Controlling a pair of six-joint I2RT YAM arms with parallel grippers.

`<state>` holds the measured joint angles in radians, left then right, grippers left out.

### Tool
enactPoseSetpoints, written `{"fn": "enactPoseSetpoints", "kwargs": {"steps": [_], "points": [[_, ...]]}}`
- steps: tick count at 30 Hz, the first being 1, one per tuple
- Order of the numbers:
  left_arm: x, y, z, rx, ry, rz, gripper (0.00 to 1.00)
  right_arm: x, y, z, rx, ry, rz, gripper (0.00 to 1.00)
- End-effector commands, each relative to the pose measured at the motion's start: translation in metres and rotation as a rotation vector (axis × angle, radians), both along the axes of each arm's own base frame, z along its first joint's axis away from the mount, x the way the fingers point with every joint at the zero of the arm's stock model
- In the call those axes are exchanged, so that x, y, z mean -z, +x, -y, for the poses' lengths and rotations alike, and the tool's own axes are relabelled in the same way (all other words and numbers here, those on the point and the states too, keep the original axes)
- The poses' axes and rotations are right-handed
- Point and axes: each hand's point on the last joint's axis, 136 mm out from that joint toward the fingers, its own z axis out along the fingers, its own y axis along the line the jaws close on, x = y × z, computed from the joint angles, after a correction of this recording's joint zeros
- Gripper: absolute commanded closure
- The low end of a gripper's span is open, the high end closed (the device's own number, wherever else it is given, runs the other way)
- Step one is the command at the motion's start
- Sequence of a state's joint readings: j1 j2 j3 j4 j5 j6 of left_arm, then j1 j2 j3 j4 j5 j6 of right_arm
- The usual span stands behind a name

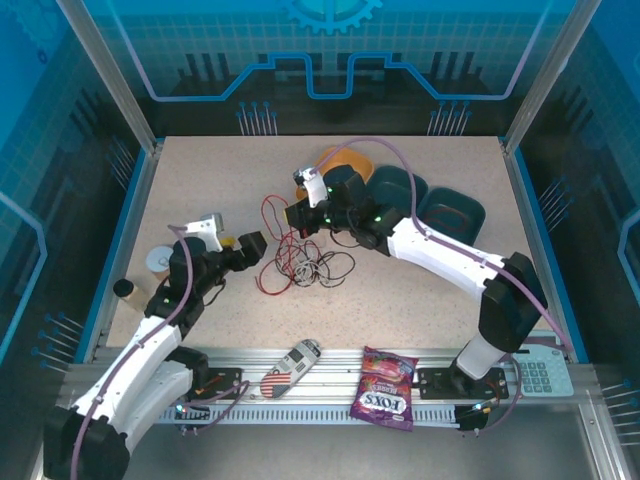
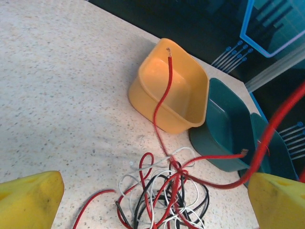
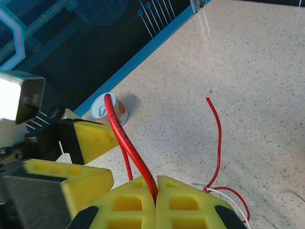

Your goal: Untangle the cables

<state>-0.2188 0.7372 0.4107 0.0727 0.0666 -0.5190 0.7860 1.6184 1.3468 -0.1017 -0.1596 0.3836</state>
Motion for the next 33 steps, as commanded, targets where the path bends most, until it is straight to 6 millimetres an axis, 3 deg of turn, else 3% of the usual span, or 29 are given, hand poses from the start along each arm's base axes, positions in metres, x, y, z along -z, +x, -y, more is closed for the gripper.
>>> {"fn": "enactPoseSetpoints", "kwargs": {"steps": [1,21,33], "points": [[-0.003,0.002,-0.011,-0.076,-0.038,0.031,0.01,-0.02,-0.007,0.006,0.029,-0.03,0.048,0.96],[0.021,0.004,-0.004,-0.042,-0.032,-0.059,0.01,-0.126,-0.037,0.024,0.062,-0.029,0.25,0.94],[0.026,0.005,0.0,-0.023,-0.029,-0.076,0.01,-0.161,-0.048,0.051,0.101,-0.057,0.278,0.93]]}}
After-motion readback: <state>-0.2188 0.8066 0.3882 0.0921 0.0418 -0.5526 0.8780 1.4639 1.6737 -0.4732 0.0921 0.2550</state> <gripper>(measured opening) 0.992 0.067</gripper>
